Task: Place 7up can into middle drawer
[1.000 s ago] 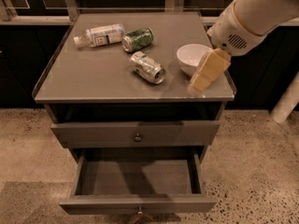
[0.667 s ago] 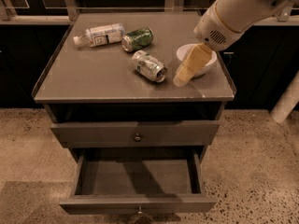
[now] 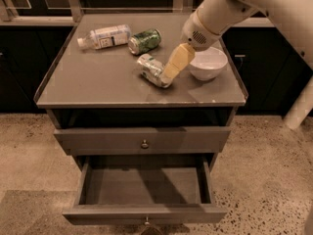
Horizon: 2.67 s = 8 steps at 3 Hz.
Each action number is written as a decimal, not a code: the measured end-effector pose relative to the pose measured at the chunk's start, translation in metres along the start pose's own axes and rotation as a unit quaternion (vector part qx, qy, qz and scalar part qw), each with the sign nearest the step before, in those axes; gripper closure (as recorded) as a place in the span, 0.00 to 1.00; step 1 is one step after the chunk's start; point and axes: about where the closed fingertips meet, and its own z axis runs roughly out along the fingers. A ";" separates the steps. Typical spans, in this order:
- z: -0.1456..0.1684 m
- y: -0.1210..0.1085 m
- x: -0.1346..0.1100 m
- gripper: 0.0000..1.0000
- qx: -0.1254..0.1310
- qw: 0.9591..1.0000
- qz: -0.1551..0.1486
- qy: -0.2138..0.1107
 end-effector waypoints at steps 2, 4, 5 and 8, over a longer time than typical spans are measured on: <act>0.011 -0.007 -0.004 0.00 0.013 1.000 0.019 -0.017; 0.054 -0.020 -0.027 0.00 0.011 0.999 0.037 -0.031; 0.072 -0.021 -0.027 0.00 0.004 0.999 0.045 -0.019; 0.109 -0.017 0.003 0.39 -0.018 0.997 0.076 0.014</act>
Offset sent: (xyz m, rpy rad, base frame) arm 0.0238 0.0091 -0.0078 0.0956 -0.0580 -0.1320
